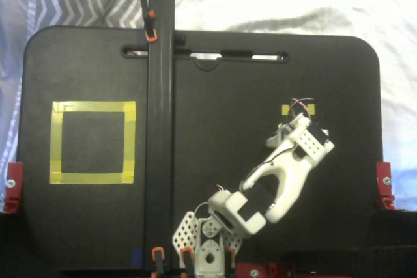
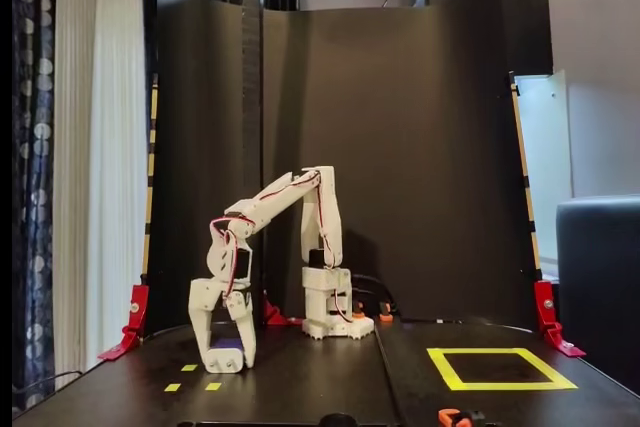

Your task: Grasp a block and put it in the designated area.

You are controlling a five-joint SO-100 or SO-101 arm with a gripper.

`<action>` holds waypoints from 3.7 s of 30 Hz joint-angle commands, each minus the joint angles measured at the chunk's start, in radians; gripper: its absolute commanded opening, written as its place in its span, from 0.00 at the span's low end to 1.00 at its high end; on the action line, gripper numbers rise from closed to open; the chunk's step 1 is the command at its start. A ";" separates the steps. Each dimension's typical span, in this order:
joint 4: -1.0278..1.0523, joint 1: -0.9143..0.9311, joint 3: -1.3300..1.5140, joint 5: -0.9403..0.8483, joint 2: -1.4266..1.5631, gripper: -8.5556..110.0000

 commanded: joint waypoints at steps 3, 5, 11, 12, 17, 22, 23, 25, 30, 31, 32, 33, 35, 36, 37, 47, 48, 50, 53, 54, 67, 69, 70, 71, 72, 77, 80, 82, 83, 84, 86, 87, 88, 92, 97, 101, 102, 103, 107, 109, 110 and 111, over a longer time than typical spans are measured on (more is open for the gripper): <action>0.072 -0.023 -0.011 0.014 0.133 0.27; 0.098 -0.032 -0.011 0.020 0.167 0.27; 0.161 -0.060 -0.011 0.046 0.250 0.27; 0.169 -0.063 -0.011 0.049 0.262 0.27; 0.195 -0.072 -0.012 0.060 0.302 0.27; 0.198 -0.094 -0.014 0.097 0.307 0.27; 0.195 -0.104 -0.014 0.114 0.307 0.27; 0.192 -0.137 -0.014 0.161 0.304 0.27; 0.170 -0.258 -0.017 0.322 0.296 0.27; 0.167 -0.284 -0.020 0.356 0.293 0.27; 0.166 -0.310 -0.021 0.385 0.288 0.27; 0.166 -0.334 -0.023 0.416 0.287 0.27; 0.164 -0.385 -0.028 0.477 0.279 0.27; 0.164 -0.408 -0.031 0.508 0.276 0.27; 0.164 -0.433 -0.037 0.538 0.272 0.27; 0.235 -0.690 -0.160 0.844 0.186 0.27; 0.247 -0.718 -0.178 0.873 0.175 0.27; 0.258 -0.776 -0.209 0.931 0.153 0.27; 0.278 -0.854 -0.256 1.005 0.117 0.27; 0.282 -0.877 -0.268 1.028 0.106 0.27; 0.311 -1.212 -0.379 1.324 -0.034 0.27; 0.327 -1.262 -0.413 1.371 -0.058 0.27; 0.337 -1.289 -0.431 1.391 -0.071 0.27; 0.347 -1.313 -0.448 1.414 -0.080 0.27; 0.359 -1.338 -0.465 1.436 -0.089 0.27; 0.397 -1.454 -0.517 1.531 -0.129 0.27; 0.397 -1.513 -0.522 1.575 -0.147 0.27; 0.397 -1.546 -0.522 1.597 -0.161 0.27; 0.396 -1.559 -0.522 1.608 -0.169 0.27; 0.393 -1.571 -0.522 1.617 -0.175 0.27; 0.388 -1.592 -0.522 1.629 -0.190 0.27; 0.383 -1.603 -0.522 1.635 -0.196 0.27; 0.380 -1.612 -0.522 1.643 -0.202 0.27; 0.371 -1.644 -0.522 1.664 -0.222 0.27; 0.353 -1.661 -0.523 1.677 -0.258 0.27; 0.328 -1.660 -0.523 1.677 -0.293 0.27; 0.321 -1.658 -0.523 1.677 -0.302 0.27; 0.311 -1.657 -0.523 1.677 -0.311 0.27; 0.282 -1.652 -0.523 1.677 -0.350 0.27; 0.272 -1.651 -0.523 1.675 -0.367 0.27; 0.267 -1.649 -0.523 1.675 -0.373 0.27; 0.265 -1.647 -0.523 1.675 -0.379 0.27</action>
